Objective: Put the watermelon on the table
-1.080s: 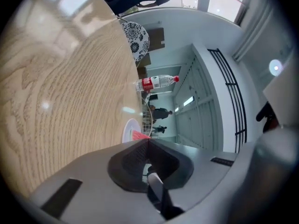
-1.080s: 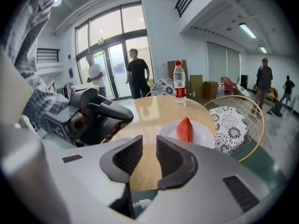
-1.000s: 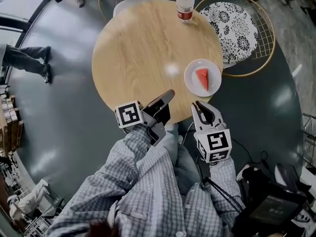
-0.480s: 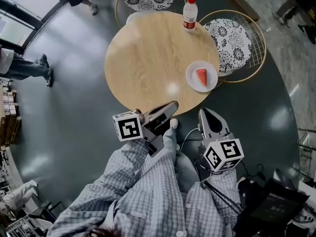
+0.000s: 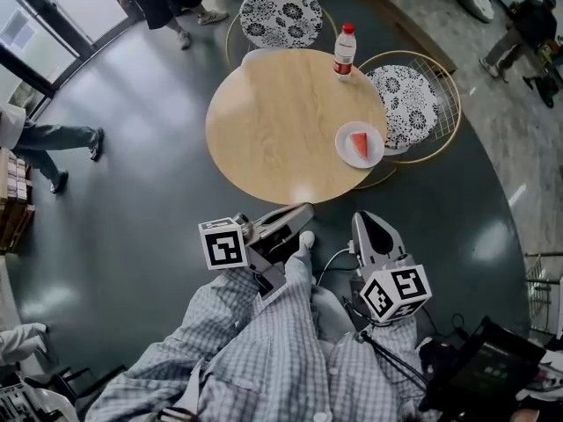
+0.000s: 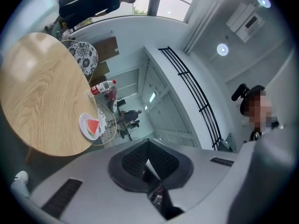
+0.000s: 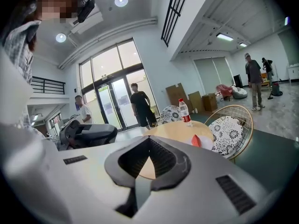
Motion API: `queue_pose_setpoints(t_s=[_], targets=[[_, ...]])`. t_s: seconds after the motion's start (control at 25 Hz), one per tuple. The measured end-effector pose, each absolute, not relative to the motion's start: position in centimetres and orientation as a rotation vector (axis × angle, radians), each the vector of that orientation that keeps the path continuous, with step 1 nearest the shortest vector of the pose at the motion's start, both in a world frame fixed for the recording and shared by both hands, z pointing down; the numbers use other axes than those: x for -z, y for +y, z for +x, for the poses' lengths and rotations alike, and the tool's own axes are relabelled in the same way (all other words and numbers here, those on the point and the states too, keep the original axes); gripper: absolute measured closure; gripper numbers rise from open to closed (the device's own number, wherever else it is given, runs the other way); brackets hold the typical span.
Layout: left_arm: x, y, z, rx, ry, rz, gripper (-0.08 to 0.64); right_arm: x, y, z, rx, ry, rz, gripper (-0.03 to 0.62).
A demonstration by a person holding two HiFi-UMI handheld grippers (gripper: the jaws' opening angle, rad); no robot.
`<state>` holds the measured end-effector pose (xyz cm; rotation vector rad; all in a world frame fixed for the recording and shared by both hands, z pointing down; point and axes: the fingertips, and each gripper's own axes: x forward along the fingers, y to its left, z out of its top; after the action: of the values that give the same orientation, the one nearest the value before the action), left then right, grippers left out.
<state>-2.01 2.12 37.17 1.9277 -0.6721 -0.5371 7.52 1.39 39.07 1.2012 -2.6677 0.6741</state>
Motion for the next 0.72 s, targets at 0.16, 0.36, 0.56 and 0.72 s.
queue_pose_setpoints(t_s=[0.16,0.36,0.56,0.72], targets=[[-36.4,5.0,-2.6,0.527,-0.682,1.957,0.552,-38.5,3.8,6.5,-0.665,-2.685,1.185,0.584],[-35.2,6.7,-3.8,0.542,-0.709,1.975,0.552,-37.7,5.5,5.3,-0.68,-2.73,1.152,0.584],[-33.8,6.6,-4.3,0.542,-0.714,2.002,0.553,-36.4,5.4,4.3,-0.696,-2.742,1.16,0.584],[-32.8,5.9,-5.0,0.501,-0.704,2.057,0.553,-35.5,4.3,3.0,-0.691,-2.77,1.173,0.584]])
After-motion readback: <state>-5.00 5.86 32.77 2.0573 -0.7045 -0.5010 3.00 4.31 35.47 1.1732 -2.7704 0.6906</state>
